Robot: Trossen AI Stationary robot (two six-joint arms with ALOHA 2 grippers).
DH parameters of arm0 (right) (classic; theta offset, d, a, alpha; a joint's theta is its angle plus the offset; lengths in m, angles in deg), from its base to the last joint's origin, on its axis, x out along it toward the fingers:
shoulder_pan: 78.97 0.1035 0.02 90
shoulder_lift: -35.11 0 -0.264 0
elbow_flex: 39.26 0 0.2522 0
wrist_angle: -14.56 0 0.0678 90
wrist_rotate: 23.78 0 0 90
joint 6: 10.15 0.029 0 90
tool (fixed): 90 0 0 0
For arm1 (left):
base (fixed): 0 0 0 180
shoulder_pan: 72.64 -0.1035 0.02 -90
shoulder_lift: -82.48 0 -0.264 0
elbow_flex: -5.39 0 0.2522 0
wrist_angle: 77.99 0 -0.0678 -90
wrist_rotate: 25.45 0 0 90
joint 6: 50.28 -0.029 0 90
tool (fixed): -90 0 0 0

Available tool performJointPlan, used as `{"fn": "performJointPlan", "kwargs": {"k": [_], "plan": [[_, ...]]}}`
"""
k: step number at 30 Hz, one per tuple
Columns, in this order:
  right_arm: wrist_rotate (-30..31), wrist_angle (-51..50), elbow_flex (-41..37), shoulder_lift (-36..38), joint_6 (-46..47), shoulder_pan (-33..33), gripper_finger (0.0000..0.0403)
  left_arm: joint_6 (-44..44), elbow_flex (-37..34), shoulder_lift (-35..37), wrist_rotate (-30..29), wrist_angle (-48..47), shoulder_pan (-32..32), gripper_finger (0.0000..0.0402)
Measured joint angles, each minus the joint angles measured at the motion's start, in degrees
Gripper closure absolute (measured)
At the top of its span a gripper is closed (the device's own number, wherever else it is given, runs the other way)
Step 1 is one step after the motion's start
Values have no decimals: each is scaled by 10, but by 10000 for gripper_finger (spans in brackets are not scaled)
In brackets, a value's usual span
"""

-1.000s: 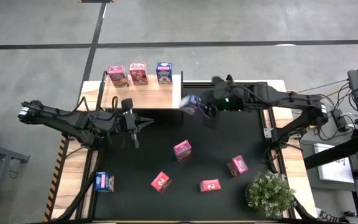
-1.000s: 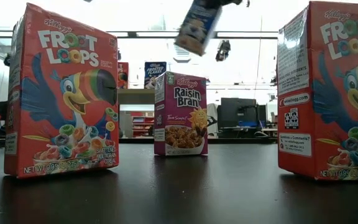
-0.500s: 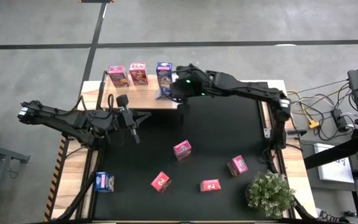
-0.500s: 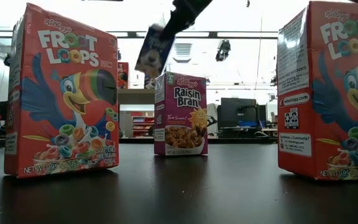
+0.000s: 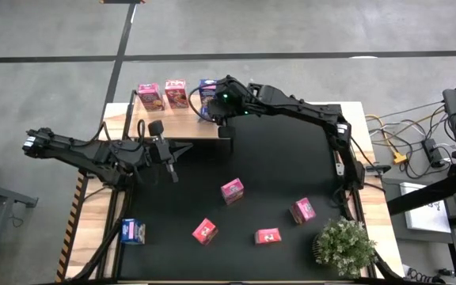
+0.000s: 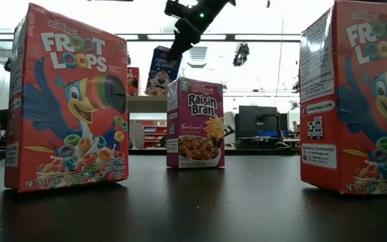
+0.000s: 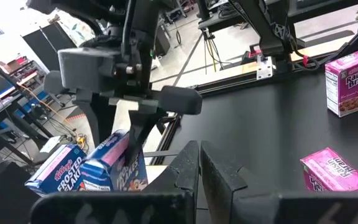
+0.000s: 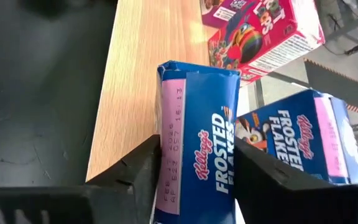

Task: Stack cereal on shelf
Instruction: Align the right blue cereal box with the other blue cereal box on the shelf

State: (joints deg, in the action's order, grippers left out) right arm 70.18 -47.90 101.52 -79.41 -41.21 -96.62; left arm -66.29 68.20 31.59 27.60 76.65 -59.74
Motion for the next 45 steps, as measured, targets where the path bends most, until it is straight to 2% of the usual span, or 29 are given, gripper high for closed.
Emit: {"fn": "performJointPlan", "kwargs": {"k": [9,22,29,34,39,45], "plan": [[1,-2,0,3,5,-8,190,2,0,0,0,2,0,401],[1,0,2,6,12,-9,187,15,0,0,0,26,0,401],[1,-14,2,44,12,-4,187,21,-26,0,0,24,-16,401],[-13,-31,2,76,14,-3,200,38,-65,0,1,31,-78,401],[-36,-48,2,90,3,-6,244,47,-98,-3,15,53,-182,401],[-146,-15,-7,83,2,-26,334,46,-144,-22,171,153,-318,401]]}}
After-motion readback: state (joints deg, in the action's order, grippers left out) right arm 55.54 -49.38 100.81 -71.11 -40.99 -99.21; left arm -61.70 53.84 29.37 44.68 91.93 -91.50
